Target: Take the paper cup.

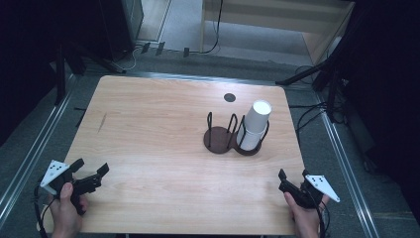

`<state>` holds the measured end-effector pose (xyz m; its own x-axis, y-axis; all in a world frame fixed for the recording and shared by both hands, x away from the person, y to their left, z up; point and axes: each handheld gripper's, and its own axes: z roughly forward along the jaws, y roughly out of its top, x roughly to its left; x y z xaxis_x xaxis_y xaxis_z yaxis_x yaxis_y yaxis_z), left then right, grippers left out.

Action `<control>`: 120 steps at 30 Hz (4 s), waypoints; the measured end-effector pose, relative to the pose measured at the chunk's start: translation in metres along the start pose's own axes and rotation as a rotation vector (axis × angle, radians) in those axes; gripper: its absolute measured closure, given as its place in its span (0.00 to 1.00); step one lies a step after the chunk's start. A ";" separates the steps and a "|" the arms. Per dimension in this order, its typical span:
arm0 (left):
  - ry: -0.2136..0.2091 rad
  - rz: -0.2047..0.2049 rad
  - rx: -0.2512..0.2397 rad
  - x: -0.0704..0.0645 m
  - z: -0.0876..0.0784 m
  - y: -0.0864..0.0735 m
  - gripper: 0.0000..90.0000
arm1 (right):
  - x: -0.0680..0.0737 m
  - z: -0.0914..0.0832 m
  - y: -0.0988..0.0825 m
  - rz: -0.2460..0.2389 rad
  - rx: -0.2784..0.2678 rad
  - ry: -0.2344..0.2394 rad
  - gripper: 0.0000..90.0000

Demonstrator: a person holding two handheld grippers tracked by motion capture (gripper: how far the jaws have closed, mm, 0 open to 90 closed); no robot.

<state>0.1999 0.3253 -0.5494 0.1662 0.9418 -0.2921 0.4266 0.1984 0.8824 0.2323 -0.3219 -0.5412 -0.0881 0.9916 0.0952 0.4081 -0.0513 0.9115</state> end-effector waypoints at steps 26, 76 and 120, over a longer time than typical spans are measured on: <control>0.066 0.039 0.027 -0.006 0.005 -0.001 0.02 | 0.032 -0.004 0.058 -0.045 0.005 0.081 0.14; 0.047 0.022 0.034 -0.003 0.007 0.000 0.02 | 0.115 0.071 0.123 -0.066 -0.012 0.127 0.13; 0.048 0.022 0.042 -0.003 0.008 0.000 0.02 | 0.117 0.084 0.129 -0.076 -0.067 0.094 0.29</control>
<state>0.2068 0.3207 -0.5514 0.1335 0.9579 -0.2541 0.4601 0.1672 0.8720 0.3506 -0.2021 -0.4459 -0.2028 0.9774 0.0592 0.3356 0.0126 0.9419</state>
